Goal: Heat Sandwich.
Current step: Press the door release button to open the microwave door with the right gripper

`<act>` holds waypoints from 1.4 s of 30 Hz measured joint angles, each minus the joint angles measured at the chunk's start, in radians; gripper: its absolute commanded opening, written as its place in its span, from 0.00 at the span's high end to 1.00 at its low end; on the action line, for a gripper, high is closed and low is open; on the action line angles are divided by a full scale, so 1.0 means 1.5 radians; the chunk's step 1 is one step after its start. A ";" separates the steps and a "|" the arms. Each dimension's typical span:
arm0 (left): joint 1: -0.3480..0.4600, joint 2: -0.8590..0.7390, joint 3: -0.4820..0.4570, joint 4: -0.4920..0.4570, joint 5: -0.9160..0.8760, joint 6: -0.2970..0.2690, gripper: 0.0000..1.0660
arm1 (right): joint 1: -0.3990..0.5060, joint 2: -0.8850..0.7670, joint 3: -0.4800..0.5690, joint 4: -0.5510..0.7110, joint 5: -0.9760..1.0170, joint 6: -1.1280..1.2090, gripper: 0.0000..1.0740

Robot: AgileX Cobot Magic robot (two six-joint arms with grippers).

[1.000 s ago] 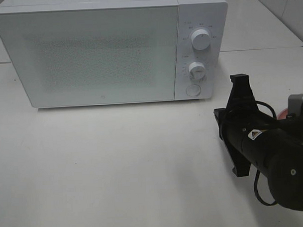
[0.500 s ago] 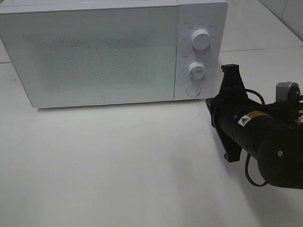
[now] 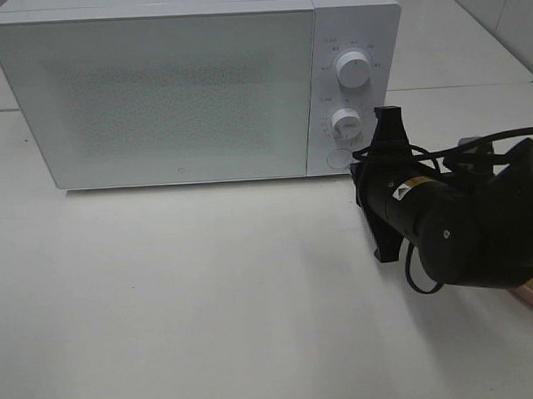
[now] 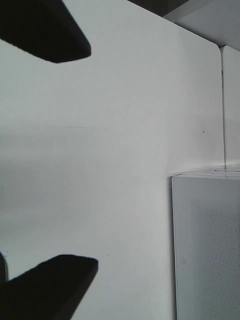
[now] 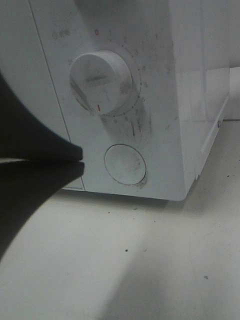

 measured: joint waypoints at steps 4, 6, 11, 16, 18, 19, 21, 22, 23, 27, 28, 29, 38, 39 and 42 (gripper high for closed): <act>0.000 0.000 0.000 0.000 0.000 0.000 0.06 | -0.011 0.019 -0.019 -0.012 0.003 0.011 1.00; 0.000 0.000 0.000 0.000 0.000 0.000 0.06 | -0.018 0.032 -0.032 -0.019 0.011 0.017 1.00; 0.000 0.000 0.000 0.000 0.000 0.000 0.06 | -0.032 0.056 -0.061 -0.034 0.016 0.029 1.00; 0.000 0.000 0.000 0.000 0.000 0.000 0.06 | -0.039 0.084 -0.090 -0.037 0.028 0.033 1.00; 0.000 0.000 0.000 0.000 0.000 0.000 0.06 | -0.042 0.102 -0.104 -0.035 0.033 0.039 1.00; 0.000 0.000 0.000 0.000 0.000 0.000 0.06 | -0.045 0.106 -0.109 -0.035 0.035 0.042 1.00; 0.000 0.000 0.000 0.000 0.000 0.000 0.06 | -0.047 0.110 -0.115 -0.037 0.036 0.045 1.00; 0.000 0.000 0.000 0.000 0.000 0.000 0.06 | -0.048 0.114 -0.119 -0.037 0.037 0.045 1.00; 0.000 0.000 0.000 0.000 0.000 0.000 0.06 | -0.056 0.118 -0.128 -0.040 0.040 0.045 1.00; 0.000 0.000 0.000 0.000 0.000 0.000 0.06 | -0.069 0.119 -0.139 -0.043 0.042 0.045 1.00; 0.000 0.000 0.000 0.000 0.000 0.000 0.06 | -0.072 0.119 -0.140 -0.044 0.042 0.045 1.00; 0.000 0.000 0.000 0.000 0.000 0.000 0.06 | -0.072 0.119 -0.140 -0.044 0.042 0.045 1.00; 0.000 0.000 0.000 0.000 0.000 0.000 0.06 | -0.073 0.132 -0.153 -0.053 0.048 0.045 1.00; 0.000 0.000 0.000 0.000 0.000 0.000 0.06 | -0.073 0.132 -0.153 -0.054 0.048 0.045 1.00; 0.000 0.000 0.000 0.000 0.000 0.000 0.06 | -0.073 0.132 -0.153 -0.073 0.047 0.051 1.00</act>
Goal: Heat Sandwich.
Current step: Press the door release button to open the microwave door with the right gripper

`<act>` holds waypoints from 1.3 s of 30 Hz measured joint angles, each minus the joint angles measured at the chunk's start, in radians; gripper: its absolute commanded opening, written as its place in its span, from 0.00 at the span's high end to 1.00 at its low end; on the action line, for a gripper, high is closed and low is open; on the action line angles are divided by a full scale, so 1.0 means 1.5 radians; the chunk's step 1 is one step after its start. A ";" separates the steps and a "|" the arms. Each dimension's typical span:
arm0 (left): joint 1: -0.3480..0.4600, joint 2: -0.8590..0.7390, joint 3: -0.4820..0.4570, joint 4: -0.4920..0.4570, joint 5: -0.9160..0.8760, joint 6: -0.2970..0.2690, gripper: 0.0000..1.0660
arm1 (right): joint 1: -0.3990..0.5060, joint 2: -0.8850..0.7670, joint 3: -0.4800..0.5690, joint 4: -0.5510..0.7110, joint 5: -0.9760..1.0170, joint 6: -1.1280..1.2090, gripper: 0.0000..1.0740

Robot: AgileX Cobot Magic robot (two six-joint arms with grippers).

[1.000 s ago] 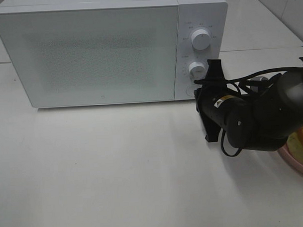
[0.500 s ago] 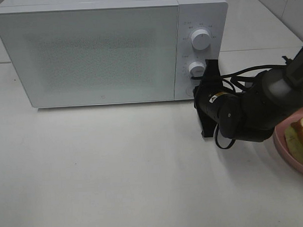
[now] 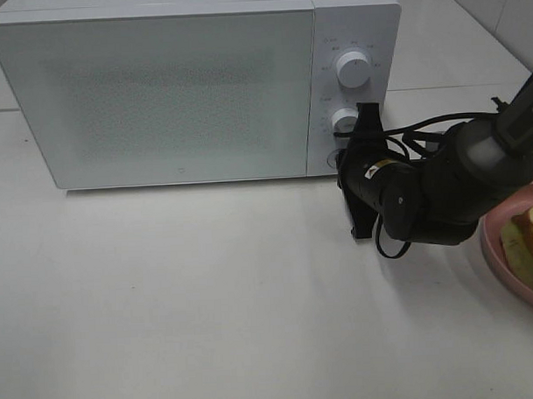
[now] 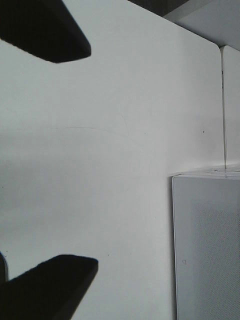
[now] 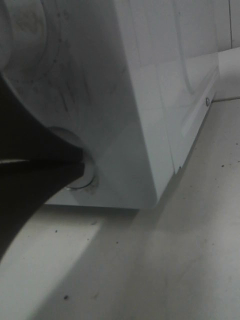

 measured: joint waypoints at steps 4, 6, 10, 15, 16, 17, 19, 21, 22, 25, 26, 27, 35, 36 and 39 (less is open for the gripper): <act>0.000 0.000 0.000 0.000 0.000 0.000 0.06 | 0.000 -0.001 0.000 -0.009 -0.001 0.011 1.00; 0.000 0.000 0.000 0.000 0.000 0.000 0.06 | 0.000 -0.001 0.000 -0.011 -0.002 0.012 1.00; 0.000 0.000 0.000 0.000 0.000 0.000 0.06 | 0.000 -0.001 0.000 -0.013 -0.017 0.012 1.00; 0.000 0.000 0.000 0.000 0.000 0.000 0.06 | 0.000 -0.001 0.000 -0.013 -0.020 0.012 1.00; 0.000 0.000 0.000 0.000 0.000 0.000 0.06 | 0.000 0.001 -0.001 -0.013 -0.021 0.012 1.00; 0.000 0.000 0.000 0.000 0.000 0.000 0.06 | 0.000 0.003 -0.004 -0.013 -0.021 0.012 1.00; 0.000 0.000 0.000 0.000 0.000 0.000 0.06 | 0.001 0.007 -0.007 -0.011 -0.021 0.012 1.00; 0.000 0.000 0.000 0.000 0.000 0.000 0.06 | 0.003 0.020 -0.019 0.001 -0.028 0.010 1.00; 0.000 0.000 0.000 0.000 0.000 0.000 0.06 | 0.004 0.025 -0.023 0.007 -0.032 0.008 1.00; 0.000 0.000 0.000 0.000 0.000 0.000 0.06 | 0.004 0.031 -0.033 0.020 -0.032 -0.014 1.00; 0.000 0.000 0.000 0.000 0.000 0.000 0.06 | 0.004 0.031 -0.037 0.026 -0.028 -0.025 1.00; 0.000 0.000 0.000 0.000 0.000 0.000 0.06 | 0.004 0.031 -0.041 0.031 -0.025 -0.029 1.00; 0.000 0.000 0.000 0.000 0.000 0.000 0.06 | 0.007 0.038 -0.057 0.060 -0.016 -0.065 1.00; 0.000 0.000 0.000 0.000 0.000 0.000 0.06 | 0.007 0.039 -0.057 0.061 -0.017 -0.067 1.00; 0.000 0.000 0.000 0.000 0.000 0.000 0.06 | 0.009 0.039 -0.059 0.065 -0.017 -0.074 1.00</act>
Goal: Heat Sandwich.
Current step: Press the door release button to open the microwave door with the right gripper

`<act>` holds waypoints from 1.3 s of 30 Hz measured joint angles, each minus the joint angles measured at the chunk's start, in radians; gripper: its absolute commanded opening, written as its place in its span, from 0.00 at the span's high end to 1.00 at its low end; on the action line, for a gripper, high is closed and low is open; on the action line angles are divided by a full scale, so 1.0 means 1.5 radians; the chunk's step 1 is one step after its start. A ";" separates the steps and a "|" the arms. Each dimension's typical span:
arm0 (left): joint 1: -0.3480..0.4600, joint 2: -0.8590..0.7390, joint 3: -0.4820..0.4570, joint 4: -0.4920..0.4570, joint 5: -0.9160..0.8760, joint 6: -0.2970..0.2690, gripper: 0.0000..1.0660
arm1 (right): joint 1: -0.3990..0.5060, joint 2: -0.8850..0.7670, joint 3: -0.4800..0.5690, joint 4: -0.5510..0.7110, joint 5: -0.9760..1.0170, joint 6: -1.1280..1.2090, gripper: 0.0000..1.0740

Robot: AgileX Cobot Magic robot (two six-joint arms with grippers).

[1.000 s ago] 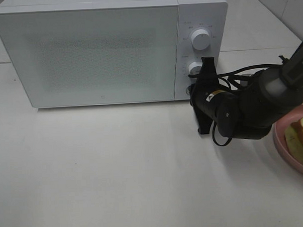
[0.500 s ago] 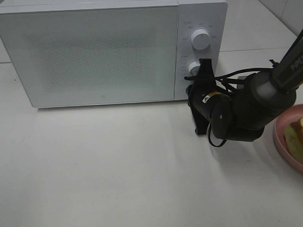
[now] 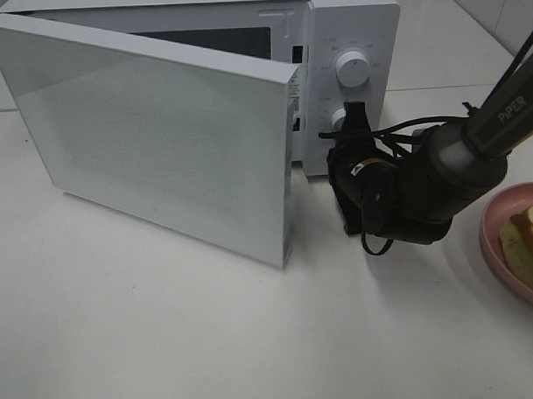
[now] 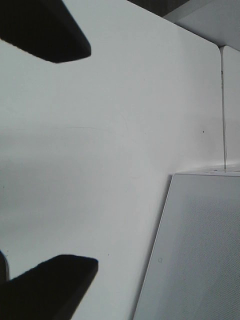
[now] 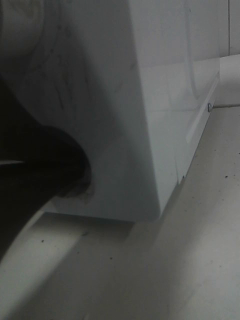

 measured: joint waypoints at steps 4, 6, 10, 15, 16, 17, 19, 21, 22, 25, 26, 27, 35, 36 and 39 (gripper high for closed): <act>0.000 0.000 0.000 0.000 0.000 0.000 0.06 | 0.000 0.000 0.000 0.000 0.001 -0.003 1.00; 0.000 0.000 0.000 0.000 0.000 0.000 0.06 | 0.000 0.000 0.000 0.000 0.001 -0.003 1.00; 0.000 0.000 0.000 0.000 0.000 0.000 0.06 | 0.000 0.000 -0.001 -0.001 0.007 -0.003 1.00; 0.000 0.000 0.000 0.000 0.000 0.000 0.06 | 0.000 0.000 -0.003 -0.001 0.016 -0.003 1.00; 0.000 0.000 0.000 0.000 0.000 0.000 0.06 | 0.000 0.000 -0.003 -0.001 0.017 -0.003 1.00; 0.000 0.000 0.000 0.000 0.000 0.000 0.06 | 0.000 -0.001 -0.003 -0.001 0.019 -0.003 1.00; 0.000 0.000 0.000 0.000 0.000 0.000 0.06 | 0.000 -0.003 -0.003 -0.001 0.025 -0.003 1.00; 0.000 0.000 0.000 0.000 0.000 0.000 0.06 | -0.007 -0.016 -0.003 -0.005 0.053 -0.003 1.00; 0.000 0.000 0.000 0.000 0.000 0.000 0.06 | -0.008 -0.019 -0.001 -0.007 0.057 -0.003 1.00; 0.000 0.000 0.000 0.000 0.000 0.000 0.06 | -0.011 -0.025 0.003 -0.015 0.067 -0.001 1.00; 0.000 0.000 0.000 0.000 0.000 0.000 0.06 | -0.016 -0.032 0.011 -0.032 0.069 0.008 1.00; 0.000 0.000 0.000 0.000 0.000 0.000 0.06 | -0.017 -0.036 0.014 -0.038 0.070 0.016 1.00; 0.000 0.000 0.000 0.000 0.000 0.000 0.06 | -0.022 -0.079 0.059 -0.097 0.089 0.053 1.00; 0.000 0.000 0.000 0.000 0.000 0.000 0.06 | -0.022 -0.089 0.067 -0.103 0.092 0.053 1.00; 0.000 0.000 0.000 0.000 0.000 0.000 0.06 | -0.022 -0.109 0.085 -0.111 0.104 0.053 1.00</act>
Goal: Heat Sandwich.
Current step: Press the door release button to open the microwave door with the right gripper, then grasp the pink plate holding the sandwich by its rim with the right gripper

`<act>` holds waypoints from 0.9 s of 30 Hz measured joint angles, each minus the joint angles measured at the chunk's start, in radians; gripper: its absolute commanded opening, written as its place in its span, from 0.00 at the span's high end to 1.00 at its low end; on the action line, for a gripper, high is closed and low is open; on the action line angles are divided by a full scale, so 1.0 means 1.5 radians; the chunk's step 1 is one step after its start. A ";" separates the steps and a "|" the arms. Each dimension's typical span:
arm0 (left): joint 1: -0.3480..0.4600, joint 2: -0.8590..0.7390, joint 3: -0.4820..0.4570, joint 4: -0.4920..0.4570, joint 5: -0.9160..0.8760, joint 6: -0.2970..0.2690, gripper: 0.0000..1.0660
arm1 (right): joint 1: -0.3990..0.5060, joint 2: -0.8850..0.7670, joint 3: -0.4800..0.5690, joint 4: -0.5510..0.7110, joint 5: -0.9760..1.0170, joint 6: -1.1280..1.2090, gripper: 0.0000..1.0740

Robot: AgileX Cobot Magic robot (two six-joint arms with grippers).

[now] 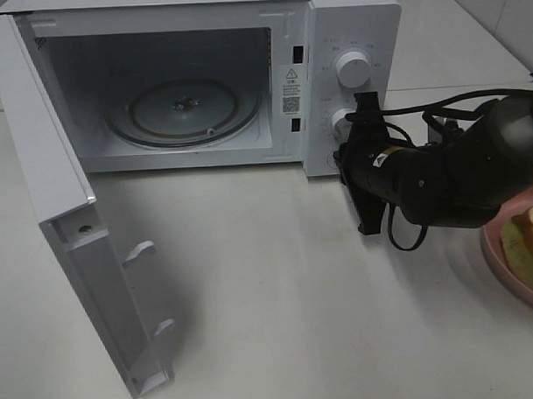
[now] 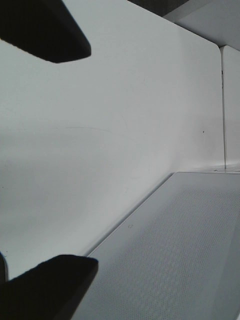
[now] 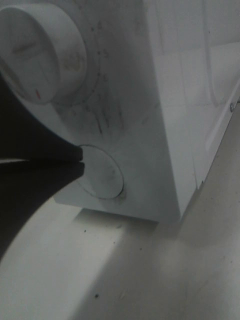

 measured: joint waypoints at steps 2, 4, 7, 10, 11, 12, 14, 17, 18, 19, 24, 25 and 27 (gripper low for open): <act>0.000 0.000 0.000 0.000 0.000 0.000 0.06 | 0.000 -0.012 0.015 -0.001 0.017 0.000 1.00; 0.000 0.000 0.000 0.000 0.000 0.000 0.06 | 0.000 -0.018 0.022 -0.003 0.025 0.000 1.00; 0.000 0.000 0.000 0.000 0.000 0.000 0.06 | 0.000 -0.051 0.042 -0.015 0.066 -0.003 1.00; 0.000 0.000 0.000 0.000 0.000 0.000 0.06 | 0.000 -0.082 0.047 -0.035 0.115 -0.010 1.00; 0.000 0.000 0.000 0.000 0.000 0.000 0.06 | 0.000 -0.090 0.047 -0.045 0.132 -0.017 1.00; 0.000 0.000 0.000 0.000 0.000 0.000 0.06 | 0.000 -0.090 0.047 -0.045 0.132 -0.017 1.00; 0.000 0.000 0.000 0.000 0.000 0.000 0.06 | 0.000 -0.118 0.047 -0.071 0.181 -0.043 1.00; 0.000 0.000 0.000 0.000 0.000 0.000 0.06 | 0.000 -0.143 0.047 -0.092 0.231 -0.089 0.99; 0.000 0.000 0.000 0.000 0.000 0.000 0.06 | 0.000 -0.152 0.047 -0.099 0.246 -0.103 0.99; 0.000 0.000 0.000 0.000 0.000 0.000 0.06 | 0.000 -0.161 0.047 -0.107 0.265 -0.121 0.99; 0.000 0.000 0.000 0.000 0.000 0.000 0.06 | 0.000 -0.196 0.047 -0.160 0.347 -0.207 0.98; 0.000 0.000 0.000 0.000 0.000 0.000 0.06 | 0.000 -0.211 0.047 -0.186 0.374 -0.247 0.97; 0.000 0.000 0.000 0.000 0.000 0.000 0.06 | 0.000 -0.217 0.047 -0.199 0.390 -0.269 0.97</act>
